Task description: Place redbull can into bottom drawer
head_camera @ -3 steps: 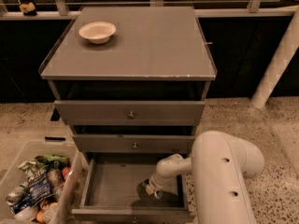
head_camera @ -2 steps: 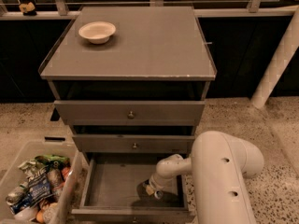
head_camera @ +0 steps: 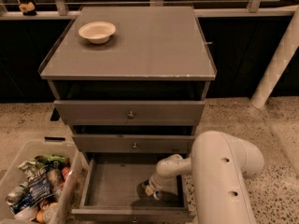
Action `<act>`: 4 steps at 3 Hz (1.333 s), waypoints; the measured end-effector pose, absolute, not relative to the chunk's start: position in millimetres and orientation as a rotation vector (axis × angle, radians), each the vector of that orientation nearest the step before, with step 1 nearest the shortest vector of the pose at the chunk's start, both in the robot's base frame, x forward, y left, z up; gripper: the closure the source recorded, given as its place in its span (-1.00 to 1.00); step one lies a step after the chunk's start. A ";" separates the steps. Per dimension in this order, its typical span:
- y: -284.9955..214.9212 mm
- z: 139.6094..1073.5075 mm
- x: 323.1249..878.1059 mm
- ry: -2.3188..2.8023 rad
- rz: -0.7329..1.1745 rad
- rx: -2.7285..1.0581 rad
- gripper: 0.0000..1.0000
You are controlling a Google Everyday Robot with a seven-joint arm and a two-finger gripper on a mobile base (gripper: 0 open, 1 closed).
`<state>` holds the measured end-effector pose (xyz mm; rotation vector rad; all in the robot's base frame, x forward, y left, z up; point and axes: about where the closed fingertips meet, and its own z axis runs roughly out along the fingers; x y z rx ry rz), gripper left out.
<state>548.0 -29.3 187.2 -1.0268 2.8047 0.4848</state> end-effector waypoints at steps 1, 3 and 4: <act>-29.3 187.2 548.0 2.805 0.485 -1.027 -0.28; -29.3 187.1 547.9 2.805 0.485 -1.027 -1.00; -29.3 187.1 547.9 2.805 0.485 -1.027 -1.00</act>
Offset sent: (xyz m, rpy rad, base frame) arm 0.0000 0.0000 0.0000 0.0000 0.0000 0.0000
